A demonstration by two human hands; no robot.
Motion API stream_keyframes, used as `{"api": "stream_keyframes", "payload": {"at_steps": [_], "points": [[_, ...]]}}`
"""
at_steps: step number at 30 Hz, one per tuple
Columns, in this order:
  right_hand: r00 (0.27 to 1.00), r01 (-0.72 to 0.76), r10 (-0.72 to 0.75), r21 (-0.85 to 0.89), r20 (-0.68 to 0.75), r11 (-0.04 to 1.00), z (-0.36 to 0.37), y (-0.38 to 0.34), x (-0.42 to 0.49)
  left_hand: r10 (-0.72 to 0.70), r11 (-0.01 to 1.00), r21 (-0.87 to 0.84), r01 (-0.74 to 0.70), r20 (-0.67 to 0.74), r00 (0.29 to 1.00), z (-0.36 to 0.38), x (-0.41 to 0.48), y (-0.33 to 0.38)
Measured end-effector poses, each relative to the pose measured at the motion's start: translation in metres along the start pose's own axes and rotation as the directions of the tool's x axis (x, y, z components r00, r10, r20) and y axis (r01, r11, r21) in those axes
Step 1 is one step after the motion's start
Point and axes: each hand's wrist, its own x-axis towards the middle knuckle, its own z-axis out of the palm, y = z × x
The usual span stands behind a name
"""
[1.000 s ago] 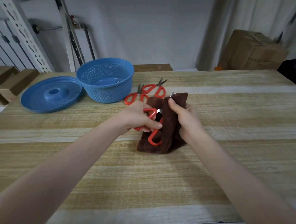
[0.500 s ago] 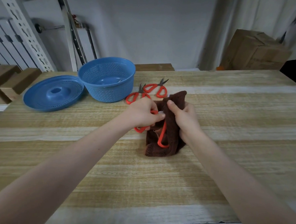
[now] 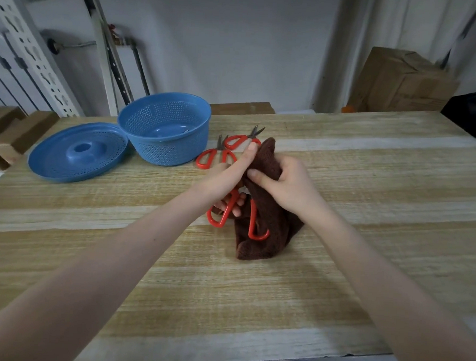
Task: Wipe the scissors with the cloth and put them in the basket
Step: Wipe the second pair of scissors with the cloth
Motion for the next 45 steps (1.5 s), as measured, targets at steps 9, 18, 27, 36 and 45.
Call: {"api": "stream_keyframes", "payload": {"at_steps": [9, 18, 27, 36, 45], "points": [[0.997, 0.006, 0.005, 0.136, -0.078, 0.991, 0.011, 0.001, 0.0, 0.104, 0.994, -0.02, -0.111, -0.22, 0.97, 0.005, -0.003, 0.008], [0.957, -0.202, 0.271, 0.442, -0.098, 0.874, 0.011, 0.011, 0.002, 0.06, 0.997, -0.04, -0.06, -0.001, 0.998, -0.001, -0.005, 0.009], [0.871, -0.253, 0.438, 0.561, -0.222, 0.788, 0.006, 0.014, 0.012, 0.428, 0.833, 0.513, -0.207, -0.361, 0.829, -0.004, -0.005, -0.008], [0.847, -0.214, 0.452, 0.599, -0.28, 0.772, 0.007, 0.014, 0.008, 0.501, 0.587, 0.789, -0.18, -0.18, 0.846, 0.016, -0.017, -0.009], [0.919, -0.177, 0.305, 0.428, -0.251, 0.886, 0.018, 0.012, -0.01, 0.374, 0.547, 0.833, -0.083, -0.155, 0.915, 0.007, -0.01, -0.005]]}}
